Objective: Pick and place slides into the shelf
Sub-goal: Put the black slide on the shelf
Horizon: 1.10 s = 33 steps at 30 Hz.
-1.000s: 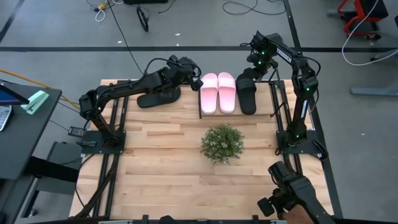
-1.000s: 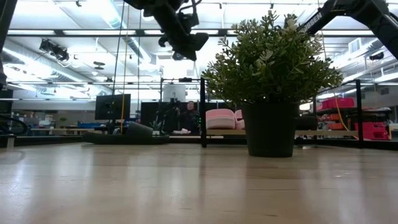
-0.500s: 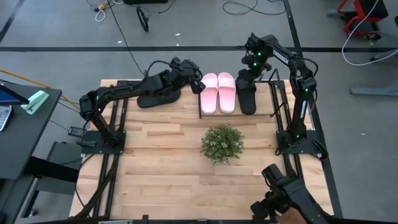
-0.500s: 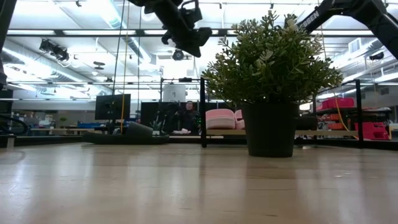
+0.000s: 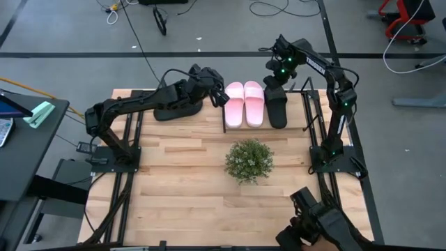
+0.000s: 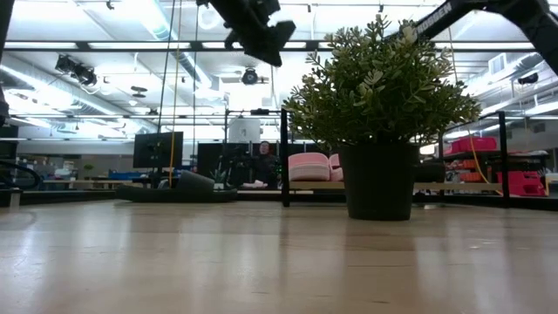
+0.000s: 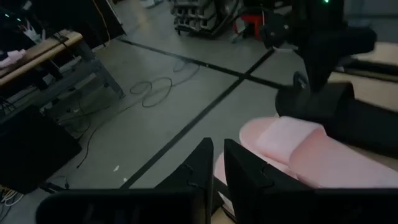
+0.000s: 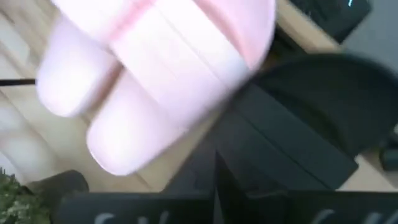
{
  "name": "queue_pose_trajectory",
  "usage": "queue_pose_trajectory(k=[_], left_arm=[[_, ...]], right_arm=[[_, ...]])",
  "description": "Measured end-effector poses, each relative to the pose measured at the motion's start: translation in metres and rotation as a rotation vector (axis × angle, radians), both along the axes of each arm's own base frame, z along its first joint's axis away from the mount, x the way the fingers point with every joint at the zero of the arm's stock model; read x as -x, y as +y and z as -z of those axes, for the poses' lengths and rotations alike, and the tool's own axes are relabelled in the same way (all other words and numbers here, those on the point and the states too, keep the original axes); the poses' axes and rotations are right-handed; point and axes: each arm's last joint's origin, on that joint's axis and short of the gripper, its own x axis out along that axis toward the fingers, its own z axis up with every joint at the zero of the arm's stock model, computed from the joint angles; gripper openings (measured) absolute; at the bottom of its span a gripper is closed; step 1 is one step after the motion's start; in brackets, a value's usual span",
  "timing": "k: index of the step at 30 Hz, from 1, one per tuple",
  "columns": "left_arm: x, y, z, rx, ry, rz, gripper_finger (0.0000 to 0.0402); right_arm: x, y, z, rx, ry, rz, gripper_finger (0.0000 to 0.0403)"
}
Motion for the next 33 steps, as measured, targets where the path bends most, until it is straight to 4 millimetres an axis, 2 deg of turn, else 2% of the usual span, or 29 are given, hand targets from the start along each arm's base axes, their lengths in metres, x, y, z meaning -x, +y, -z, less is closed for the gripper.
queue_pose_trajectory(k=[5,8,13,18,21,24,27,33], left_arm=[[0.016,-0.004,-0.022,-0.020,-0.062,-0.004,0.0042],[0.027,-0.009,-0.037,-0.033,-0.104,0.001,0.0045],[0.044,-0.016,-0.057,-0.052,-0.171,0.009,0.0052],[0.061,-0.021,-0.074,-0.069,-0.225,0.008,0.0057],[0.071,-0.024,-0.082,-0.072,-0.246,0.007,0.0056],[0.080,-0.027,-0.083,-0.046,-0.222,0.001,0.0056],[0.090,-0.024,-0.074,0.041,-0.172,-0.044,0.0060],[0.121,0.003,-0.046,0.291,-0.034,-0.244,0.0070]], right_arm=[[-0.012,0.017,-0.031,0.093,-0.148,-0.058,0.0018],[-0.029,0.031,-0.048,0.139,-0.268,-0.126,0.0024],[-0.077,0.055,-0.061,0.254,-0.408,-0.218,0.0044],[-0.127,0.076,-0.071,0.352,-0.584,-0.240,0.0084],[-0.144,0.085,-0.077,0.373,-0.667,-0.233,0.0113],[-0.153,0.093,-0.082,0.382,-0.712,-0.239,0.0139],[-0.157,0.099,-0.082,0.376,-0.712,-0.251,0.0158],[-0.164,0.110,-0.081,0.368,-0.693,-0.222,0.0173]])
